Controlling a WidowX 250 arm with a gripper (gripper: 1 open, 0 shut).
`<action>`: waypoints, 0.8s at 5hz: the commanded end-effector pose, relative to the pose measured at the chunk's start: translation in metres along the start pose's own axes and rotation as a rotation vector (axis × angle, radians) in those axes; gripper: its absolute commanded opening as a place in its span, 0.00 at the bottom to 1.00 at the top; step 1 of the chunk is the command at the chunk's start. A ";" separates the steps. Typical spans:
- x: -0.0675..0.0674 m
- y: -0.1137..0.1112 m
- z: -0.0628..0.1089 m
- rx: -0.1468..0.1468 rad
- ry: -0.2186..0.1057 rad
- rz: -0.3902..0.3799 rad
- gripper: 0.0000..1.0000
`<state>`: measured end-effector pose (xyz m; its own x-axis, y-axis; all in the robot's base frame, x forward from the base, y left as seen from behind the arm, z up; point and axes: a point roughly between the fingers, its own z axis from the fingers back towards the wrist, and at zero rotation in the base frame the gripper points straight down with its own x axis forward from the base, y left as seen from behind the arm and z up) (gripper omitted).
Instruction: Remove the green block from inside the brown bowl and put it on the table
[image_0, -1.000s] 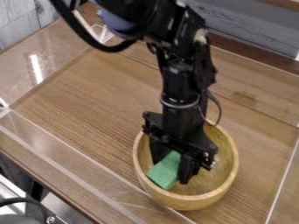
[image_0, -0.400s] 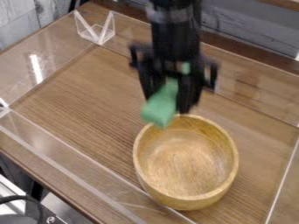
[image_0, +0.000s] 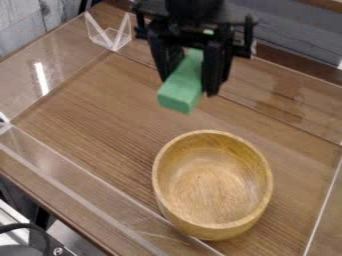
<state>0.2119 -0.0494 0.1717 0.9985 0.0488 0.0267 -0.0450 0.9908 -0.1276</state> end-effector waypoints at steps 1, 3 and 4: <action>-0.007 -0.012 -0.004 -0.008 -0.040 -0.031 0.00; -0.012 -0.030 -0.027 -0.003 -0.060 -0.049 0.00; -0.013 -0.030 -0.031 -0.001 -0.064 -0.054 0.00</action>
<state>0.1992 -0.0815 0.1386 0.9975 0.0115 0.0691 -0.0033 0.9929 -0.1187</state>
